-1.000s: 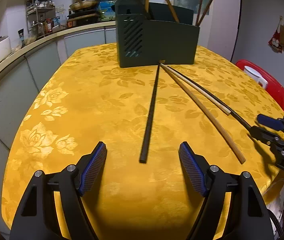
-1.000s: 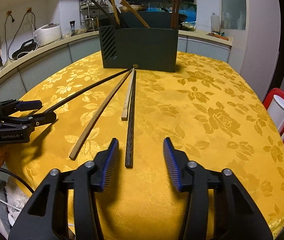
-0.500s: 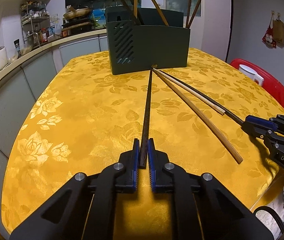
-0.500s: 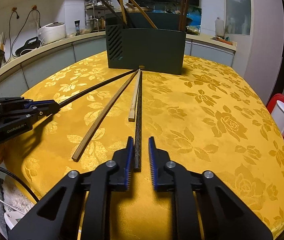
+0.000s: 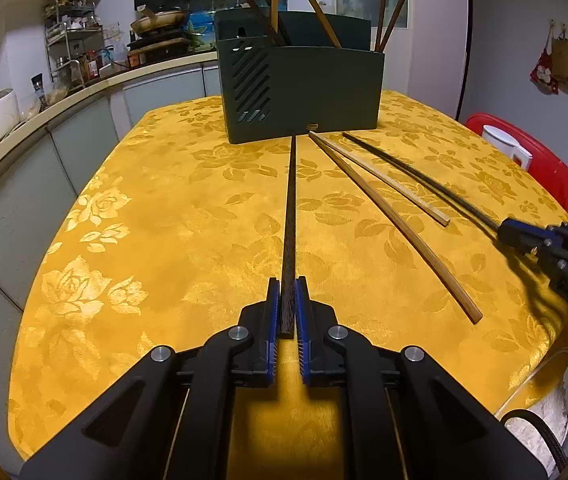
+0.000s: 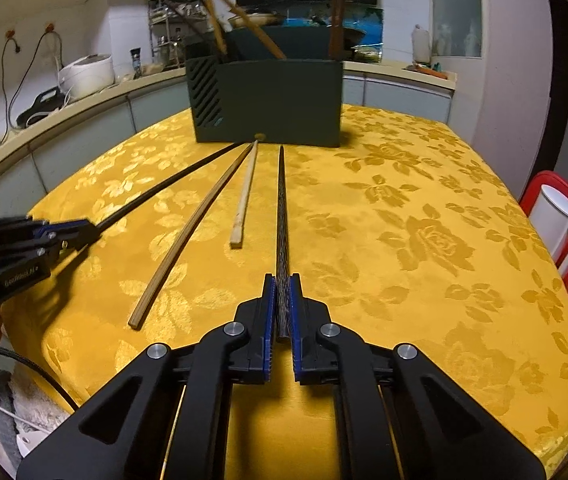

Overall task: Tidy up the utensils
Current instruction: 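Close the right tool on a dark chopstick while the left tool lifts its chopstick, then carry both chopsticks up to the green holder and insert them into its slots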

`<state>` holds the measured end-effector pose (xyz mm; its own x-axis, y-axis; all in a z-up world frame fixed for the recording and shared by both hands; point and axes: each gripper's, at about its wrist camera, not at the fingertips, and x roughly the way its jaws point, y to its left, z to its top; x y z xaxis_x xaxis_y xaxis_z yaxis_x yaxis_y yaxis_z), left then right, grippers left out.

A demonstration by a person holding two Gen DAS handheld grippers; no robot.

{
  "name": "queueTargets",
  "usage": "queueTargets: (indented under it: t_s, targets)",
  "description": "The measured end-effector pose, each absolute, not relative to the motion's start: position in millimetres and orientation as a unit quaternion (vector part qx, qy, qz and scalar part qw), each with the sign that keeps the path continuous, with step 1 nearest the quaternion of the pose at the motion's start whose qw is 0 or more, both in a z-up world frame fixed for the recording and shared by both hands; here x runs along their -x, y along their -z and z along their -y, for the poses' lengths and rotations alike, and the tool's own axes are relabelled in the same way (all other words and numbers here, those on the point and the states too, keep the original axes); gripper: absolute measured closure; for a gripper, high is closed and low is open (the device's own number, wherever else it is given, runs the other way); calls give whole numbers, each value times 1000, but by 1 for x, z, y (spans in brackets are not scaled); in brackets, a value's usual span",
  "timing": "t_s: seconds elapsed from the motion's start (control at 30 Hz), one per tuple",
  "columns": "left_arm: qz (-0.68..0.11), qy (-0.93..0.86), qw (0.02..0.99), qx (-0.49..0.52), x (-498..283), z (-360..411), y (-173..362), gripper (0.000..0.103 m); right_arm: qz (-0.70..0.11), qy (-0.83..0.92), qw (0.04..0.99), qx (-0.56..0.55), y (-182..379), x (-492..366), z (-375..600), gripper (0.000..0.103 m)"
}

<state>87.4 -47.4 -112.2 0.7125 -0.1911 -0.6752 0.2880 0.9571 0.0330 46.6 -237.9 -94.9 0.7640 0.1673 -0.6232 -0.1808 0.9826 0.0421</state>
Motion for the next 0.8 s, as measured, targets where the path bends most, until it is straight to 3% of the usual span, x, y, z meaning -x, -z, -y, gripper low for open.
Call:
queueTargets:
  t_s: [0.8]
  targets:
    - [-267, 105, 955, -78, -65, 41, 43, 96, -230, -78, 969, -45, 17, -24, 275, 96]
